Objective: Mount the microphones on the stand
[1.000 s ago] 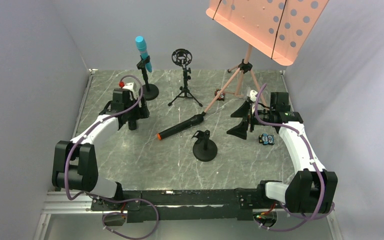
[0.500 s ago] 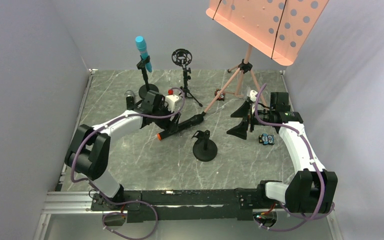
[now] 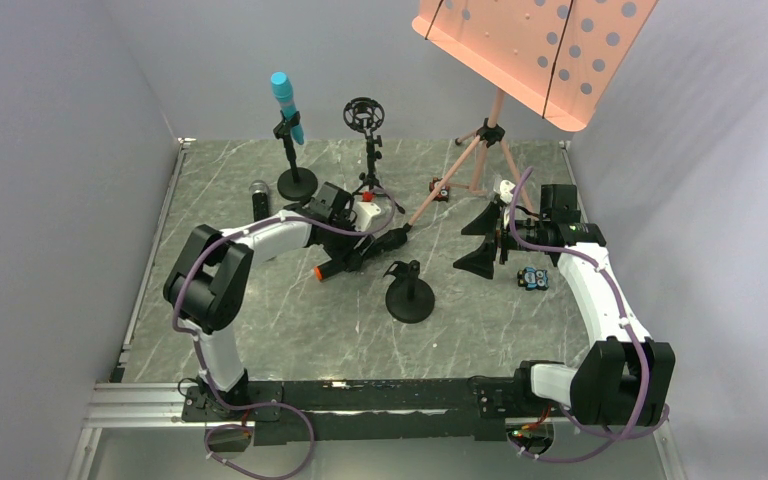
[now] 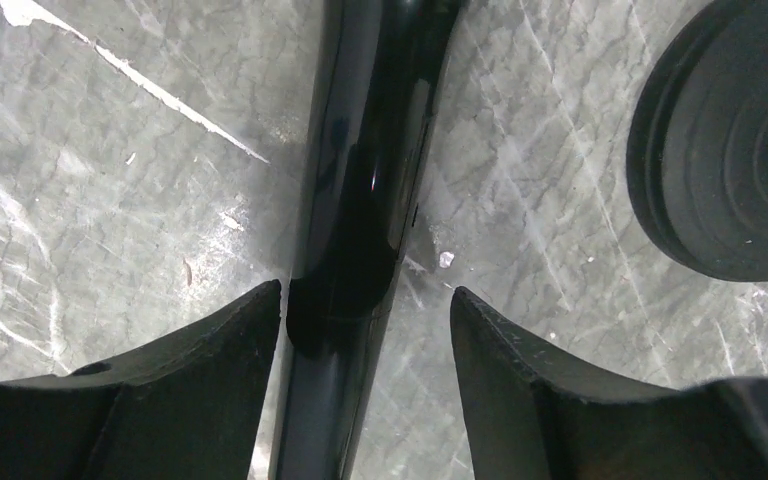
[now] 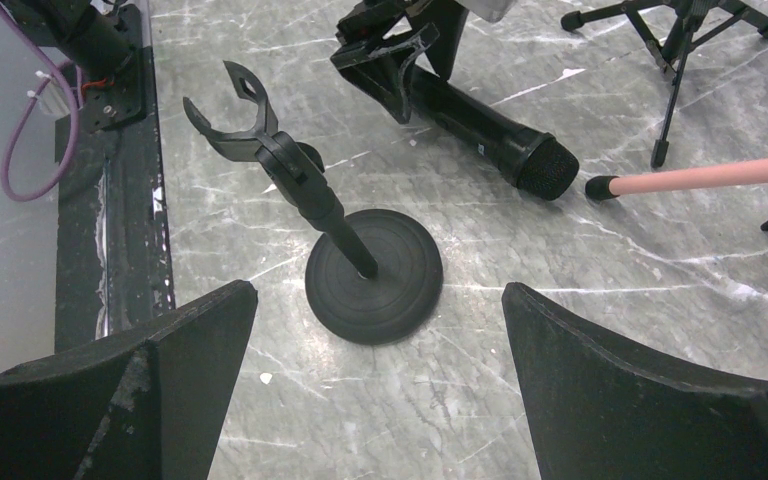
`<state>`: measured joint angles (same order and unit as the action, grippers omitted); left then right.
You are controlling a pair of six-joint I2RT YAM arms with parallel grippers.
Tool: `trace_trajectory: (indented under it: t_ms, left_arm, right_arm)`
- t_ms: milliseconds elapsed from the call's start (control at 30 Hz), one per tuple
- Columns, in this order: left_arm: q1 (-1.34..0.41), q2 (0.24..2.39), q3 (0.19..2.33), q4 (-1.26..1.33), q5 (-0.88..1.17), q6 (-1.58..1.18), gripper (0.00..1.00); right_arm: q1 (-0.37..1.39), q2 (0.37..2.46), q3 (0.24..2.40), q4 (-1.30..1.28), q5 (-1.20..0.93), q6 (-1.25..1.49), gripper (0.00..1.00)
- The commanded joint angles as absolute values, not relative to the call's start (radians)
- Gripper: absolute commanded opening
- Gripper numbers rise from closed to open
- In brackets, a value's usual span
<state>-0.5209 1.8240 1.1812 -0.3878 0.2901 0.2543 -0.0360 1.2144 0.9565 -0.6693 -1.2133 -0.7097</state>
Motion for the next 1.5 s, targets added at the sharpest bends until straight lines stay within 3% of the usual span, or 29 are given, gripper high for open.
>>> trace_trajectory:
  t_ms: [0, 467, 533, 667, 767, 1233, 1467]
  left_arm:
    - [-0.534, 1.843, 1.231, -0.412, 0.248, 0.278, 0.64]
    - [-0.572, 1.917, 1.275, -0.499, 0.147, 0.230, 0.61]
    - [-0.572, 1.921, 1.280, -0.504, 0.143, 0.224, 0.52]
    - [-0.572, 1.915, 1.277, -0.509, 0.120, 0.215, 0.19]
    - [-0.572, 1.863, 1.270, -0.522, 0.076, 0.194, 0.04]
    - [-0.565, 1.350, 1.058, -0.439, 0.095, 0.122, 0.00]
    - [-0.571, 1.187, 1.102, -0.348, 0.204, 0.083, 0.00]
  right_arm:
    - [-0.040, 1.220, 0.989, -0.662, -1.245, -0.730, 1.00]
    - [-0.042, 1.216, 0.992, -0.669, -1.254, -0.733, 1.00]
    - [-0.041, 1.213, 0.992, -0.670, -1.253, -0.733, 1.00]
    - [-0.045, 1.214, 0.992, -0.670, -1.255, -0.733, 1.00]
    - [-0.045, 1.213, 0.992, -0.672, -1.254, -0.736, 1.00]
    - [-0.045, 1.227, 1.038, -0.727, -1.281, -0.759, 1.00]
    - [-0.012, 1.306, 1.309, -0.979, -1.272, -0.873, 1.00]
